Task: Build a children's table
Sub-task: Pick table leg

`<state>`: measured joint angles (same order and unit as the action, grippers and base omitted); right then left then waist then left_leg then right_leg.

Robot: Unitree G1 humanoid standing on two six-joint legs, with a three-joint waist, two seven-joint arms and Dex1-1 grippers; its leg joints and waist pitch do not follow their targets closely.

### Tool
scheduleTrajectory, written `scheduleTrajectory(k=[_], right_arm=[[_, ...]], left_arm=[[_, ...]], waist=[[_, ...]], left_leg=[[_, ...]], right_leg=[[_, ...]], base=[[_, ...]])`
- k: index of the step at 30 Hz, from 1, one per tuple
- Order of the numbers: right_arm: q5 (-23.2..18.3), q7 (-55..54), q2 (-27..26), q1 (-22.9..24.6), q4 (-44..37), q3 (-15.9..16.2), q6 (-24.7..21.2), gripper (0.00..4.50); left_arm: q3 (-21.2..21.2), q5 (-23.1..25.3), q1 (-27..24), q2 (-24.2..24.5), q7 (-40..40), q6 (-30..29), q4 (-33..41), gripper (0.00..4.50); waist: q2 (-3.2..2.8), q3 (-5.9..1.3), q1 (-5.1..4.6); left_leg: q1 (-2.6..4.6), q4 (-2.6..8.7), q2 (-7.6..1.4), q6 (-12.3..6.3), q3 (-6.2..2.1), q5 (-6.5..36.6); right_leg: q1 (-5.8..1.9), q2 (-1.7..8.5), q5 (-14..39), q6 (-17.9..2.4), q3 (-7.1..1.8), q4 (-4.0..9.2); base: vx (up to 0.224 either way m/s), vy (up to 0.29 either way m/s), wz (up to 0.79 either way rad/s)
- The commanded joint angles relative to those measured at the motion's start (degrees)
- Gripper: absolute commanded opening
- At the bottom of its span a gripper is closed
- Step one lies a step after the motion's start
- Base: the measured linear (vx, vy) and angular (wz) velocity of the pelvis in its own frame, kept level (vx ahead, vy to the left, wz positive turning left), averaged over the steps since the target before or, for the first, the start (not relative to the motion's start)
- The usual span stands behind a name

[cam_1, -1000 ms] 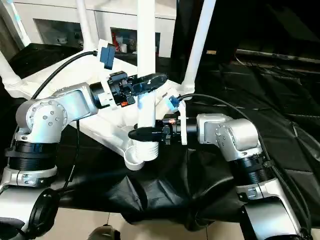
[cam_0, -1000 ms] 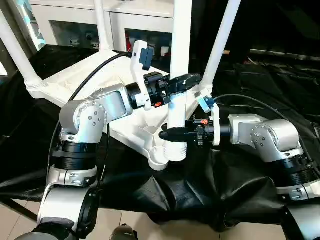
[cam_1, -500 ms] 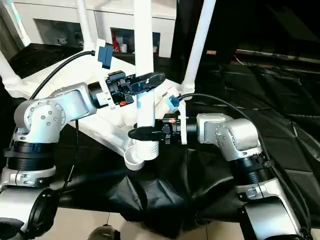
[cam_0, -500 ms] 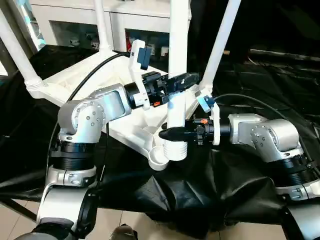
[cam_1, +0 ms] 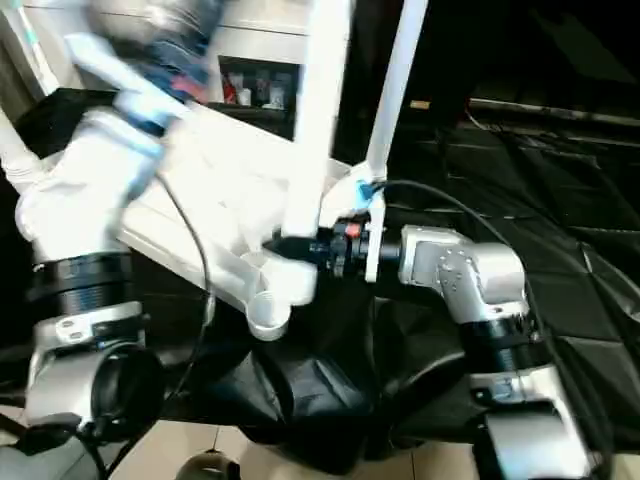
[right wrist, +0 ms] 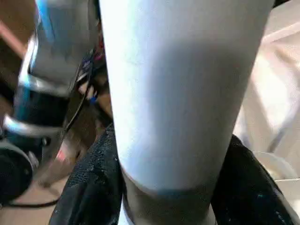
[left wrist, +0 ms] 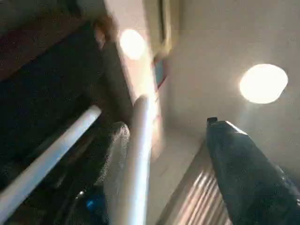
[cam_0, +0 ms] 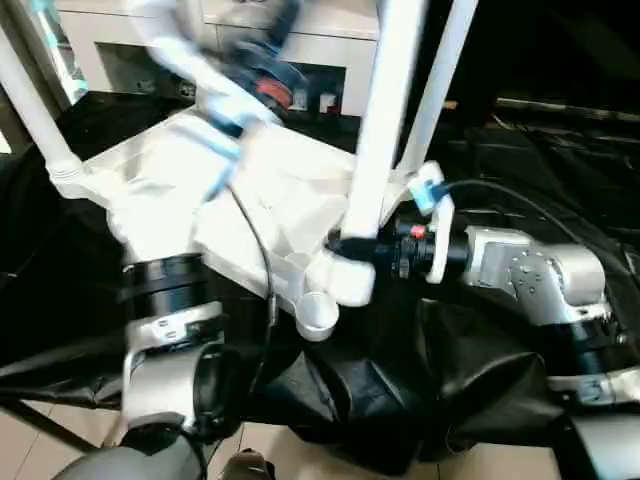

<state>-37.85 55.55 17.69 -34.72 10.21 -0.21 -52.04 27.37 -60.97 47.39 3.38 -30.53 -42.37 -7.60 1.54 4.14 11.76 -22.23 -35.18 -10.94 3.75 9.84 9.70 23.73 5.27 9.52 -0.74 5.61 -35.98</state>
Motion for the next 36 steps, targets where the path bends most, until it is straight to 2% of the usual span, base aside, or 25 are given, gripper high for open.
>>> scheduleTrajectory(k=[1, 2, 3, 4, 5, 6, 7, 8, 9, 10, 11, 12, 15, 16, 19, 20, 22, 23, 28, 29, 30, 31, 33, 34, 36], right_arm=[[-0.08, -2.07, -0.04, 0.54, -1.16, -2.26, 1.99, 1.93], [0.96, -3.41, -0.17, 1.13, -1.44, -2.74, 3.41, 1.93], [0.96, -3.41, -0.17, 1.13, -1.44, -2.74, 3.41, 1.93], [4.08, -6.55, 0.00, 2.22, -1.85, -2.98, 6.60, 1.93], [4.98, -7.36, 0.12, 2.45, -1.90, -2.91, 7.42, 1.93], [7.47, -9.69, 0.48, 3.06, -1.88, -2.78, 9.83, 1.93], [10.92, -12.63, 1.39, 3.58, -1.98, -2.03, 12.04, 1.93], [12.04, -13.63, 1.70, 3.73, -2.06, -1.74, 12.66, 1.93], [13.46, -14.36, 2.26, 4.17, -2.47, -1.14, 13.75, 1.93], [13.67, -14.43, 2.36, 4.25, -2.55, -1.04, 13.92, 1.93], [14.34, -14.88, 2.61, 4.70, -3.06, -0.74, 14.60, 1.93], [14.44, -15.37, 2.64, 5.26, -3.78, -0.92, 14.92, 1.93], [13.56, -16.80, 2.00, 6.55, -5.90, -2.09, 14.44, 1.93], [13.56, -16.80, 2.00, 6.55, -5.90, -2.09, 14.44, 1.93], [14.02, -17.20, 1.92, 7.45, -6.17, -1.96, 15.05, 1.93], [14.28, -17.28, 1.86, 7.80, -6.24, -1.90, 15.35, 1.93], [14.54, -17.24, 1.91, 8.28, -6.34, -1.86, 15.63, 1.93], [14.52, -17.51, 2.07, 8.61, -6.69, -2.04, 15.59, 1.93], [14.09, -18.15, 2.07, 9.37, -7.76, -2.20, 15.16, 1.93], [14.08, -18.16, 2.04, 9.48, -7.84, -2.16, 15.16, 1.93], [14.10, -18.24, 1.92, 9.66, -7.94, -2.08, 15.23, 1.93], [14.08, -18.25, 1.87, 9.78, -8.02, -2.06, 15.25, 1.93], [14.05, -18.23, 1.87, 9.88, -8.07, -2.07, 15.30, 1.93], [14.04, -18.15, 1.91, 9.99, -8.01, -2.03, 15.42, 1.93], [14.05, -18.14, 1.91, 10.04, -7.90, -1.94, 15.51, 1.93]], left_arm=[[-4.73, 5.36, -1.72, 2.38, -4.34, -2.35, 3.28, 2.99], [-10.78, 10.76, -4.17, 6.72, -8.27, -0.60, 4.70, 2.99], [-10.78, 10.76, -4.17, 6.72, -8.27, -0.60, 4.70, 2.99], [-21.62, 19.79, -7.80, 14.76, -14.83, 4.61, 5.36, 2.99], [-23.82, 21.79, -8.43, 16.43, -16.25, 5.96, 5.21, 2.99], [-28.41, 26.39, -9.39, 20.00, -19.25, 9.30, 3.97, 2.99], [-32.35, 31.56, -9.21, 23.00, -21.96, 14.38, 1.29, 2.99], [-33.49, 33.15, -9.05, 23.91, -22.76, 16.08, 0.35, 2.99], [-36.50, 36.67, -8.70, 26.00, -25.13, 19.27, -1.31, 2.99], [-37.02, 37.26, -8.64, 26.35, -25.55, 19.79, -1.58, 2.99], [-39.67, 40.49, -8.46, 28.18, -28.13, 21.96, -2.80, 2.99], [-42.59, 44.18, -8.21, 30.05, -31.25, 24.28, -4.56, 2.99], [-49.79, 51.55, -6.77, 34.36, -38.60, 29.10, -9.74, 2.99], [-49.79, 51.55, -6.77, 34.36, -38.60, 29.10, -9.74, 2.99], [-53.98, 55.12, -5.33, 36.14, -42.47, 33.47, -13.74, 2.99], [-54.88, 56.54, -4.73, 36.15, -43.42, 35.93, -15.79, 2.99], [-56.44, 59.28, -3.74, 36.05, -44.01, 39.58, -19.13, 2.99], [-57.83, 62.32, -2.27, 35.48, -43.58, 42.68, -22.98, 2.99], [-59.61, 67.08, 1.22, 33.13, -40.73, 48.15, -31.70, 2.99], [-59.79, 67.33, 1.50, 32.90, -40.54, 48.49, -32.45, 2.99], [-60.20, 68.03, 2.15, 32.34, -39.92, 49.72, -34.33, 2.99], [-60.40, 68.34, 2.68, 31.81, -39.77, 50.40, -35.73, 2.99], [-60.34, 68.93, 3.47, 31.00, -39.65, 51.81, -37.92, 2.99], [-60.18, 69.76, 4.51, 29.84, -39.08, 53.54, -40.57, 2.81], [-59.89, 70.43, 5.23, 28.99, -38.69, 54.53, -42.50, 2.70]], waist=[[-0.38, -5.41, 0.02], [-0.54, -5.30, 0.00], [-0.65, -5.25, -0.12], [-0.83, -5.06, 0.33], [-0.60, -4.89, -0.23], [-0.88, -4.87, 0.11], [-0.80, -4.74, -0.01], [-0.78, -4.73, 0.12], [-0.78, -4.82, 0.03], [-0.62, -4.82, -0.05], [-0.61, -4.85, -0.28], [-0.48, -4.76, -0.32], [-0.66, -4.98, -0.99], [-0.67, -5.07, -1.04], [-0.87, -5.12, -1.33], [-1.23, -5.14, -1.41], [-1.45, -5.12, -1.47], [-1.32, -5.09, -1.49], [-1.25, -5.11, -1.45], [-2.20, -5.12, -1.25], [-1.58, -5.07, -1.34], [-1.77, -5.16, -1.16], [-1.72, -5.30, -1.14], [-1.88, -5.24, -1.14], [-1.77, -5.25, -1.13]], left_leg=[[1.03, 4.33, -2.35, 2.52, -1.07, 9.67], [1.10, 4.42, -2.31, 2.98, -0.99, 10.35], [1.18, 4.71, -2.36, 3.27, -1.08, 11.26], [1.64, 5.08, -2.49, 3.49, -1.40, 12.79], [1.38, 5.23, -2.33, 3.77, -1.13, 13.28], [1.92, 5.17, -2.38, 4.57, -1.13, 14.24], [1.86, 5.30, -2.36, 4.72, -1.10, 14.59], [1.93, 5.30, -2.17, 5.14, -1.03, 14.66], [1.98, 5.39, -2.16, 5.81, -1.04, 15.15], [1.95, 5.46, -2.17, 5.85, -1.13, 15.49], [1.71, 5.41, -2.15, 5.89, -1.09, 15.62], [1.80, 5.47, -2.09, 5.21, -1.13, 15.55], [1.65, 5.37, -2.10, 4.77, -1.03, 14.40], [1.62, 5.32, -2.10, 4.66, -0.98, 13.69], [1.67, 5.23, -2.18, 4.67, -0.87, 13.42], [1.64, 5.18, -2.15, 4.76, -0.88, 13.69], [1.67, 5.17, -2.19, 5.06, -0.95, 15.19], [1.72, 5.23, -2.23, 5.02, -0.93, 15.56], [1.78, 5.13, -2.27, 5.22, -1.02, 16.44], [1.79, 5.09, -2.20, 5.28, -1.16, 16.79], [1.75, 5.15, -2.29, 5.23, -1.16, 17.40], [1.67, 5.06, -2.19, 4.96, -1.13, 16.92], [1.67, 5.00, -2.26, 4.84, -1.11, 16.58], [1.60, 5.04, -2.31, 4.77, -1.15, 16.53], [1.58, 5.00, -2.24, 4.64, -1.10, 16.57]], right_leg=[[-3.22, 3.68, 12.87, -6.74, -2.88, 4.06], [-3.18, 3.59, 13.07, -6.42, -2.92, 4.01], [-3.16, 3.63, 14.64, -5.31, -2.99, 4.12], [-2.63, 3.78, 17.77, -3.34, -3.05, 4.80], [-2.85, 3.53, 18.41, -2.89, -3.16, 4.64], [-2.49, 3.83, 19.17, -2.83, -3.21, 4.98], [-2.49, 3.86, 19.80, -2.55, -3.32, 5.15], [-2.45, 3.81, 21.57, -1.36, -3.39, 5.23], [-2.63, 3.90, 22.03, -1.38, -3.38, 5.15], [-2.66, 3.97, 22.41, -1.53, -3.32, 5.21], [-2.83, 4.00, 22.07, -1.83, -3.35, 4.93], [-2.65, 3.99, 22.83, -1.30, -3.36, 5.54], [-2.84, 4.02, 20.22, -2.74, -3.39, 4.81], [-2.87, 4.02, 18.96, -3.53, -3.37, 4.69], [-2.77, 3.93, 15.72, -5.86, -3.32, 4.31], [-2.81, 3.93, 14.71, -6.89, -3.30, 4.12], [-3.00, 4.18, 14.98, -7.55, -3.31, 4.13], [-2.97, 4.11, 15.23, -7.57, -3.30, 4.32], [-3.05, 4.39, 16.00, -7.74, -3.32, 4.36], [-2.98, 4.43, 16.29, -7.85, -3.30, 4.40], [-3.11, 4.47, 16.29, -7.97, -3.29, 4.57], [-3.16, 4.44, 15.72, -8.14, -3.29, 4.46], [-3.21, 4.49, 15.29, -8.47, -3.26, 4.38], [-3.17, 4.45, 14.97, -8.74, -3.24, 4.37], [-3.25, 4.40, 14.76, -8.91, -3.23, 4.40]], base=[[0.000, 0.000, 0.00], [0.000, 0.000, 0.00], [0.000, 0.000, 0.00], [0.000, 0.000, 0.00], [0.000, 0.000, 0.00], [0.000, 0.000, 0.00], [0.000, 0.000, 0.00], [0.000, 0.000, 0.00], [0.000, 0.000, 0.00], [0.000, 0.000, 0.00], [0.000, 0.000, 0.00], [0.000, 0.000, 0.00], [0.000, 0.000, 0.00], [0.000, 0.000, 0.00], [0.000, 0.000, 0.00], [0.000, 0.000, 0.00], [0.000, 0.000, 0.00], [0.000, 0.000, 0.00], [0.000, 0.000, 0.00], [0.000, 0.000, 0.00], [0.000, 0.000, 0.00], [0.000, 0.000, 0.00], [0.000, 0.000, 0.00], [0.000, 0.000, 0.00], [0.000, 0.000, 0.00]])
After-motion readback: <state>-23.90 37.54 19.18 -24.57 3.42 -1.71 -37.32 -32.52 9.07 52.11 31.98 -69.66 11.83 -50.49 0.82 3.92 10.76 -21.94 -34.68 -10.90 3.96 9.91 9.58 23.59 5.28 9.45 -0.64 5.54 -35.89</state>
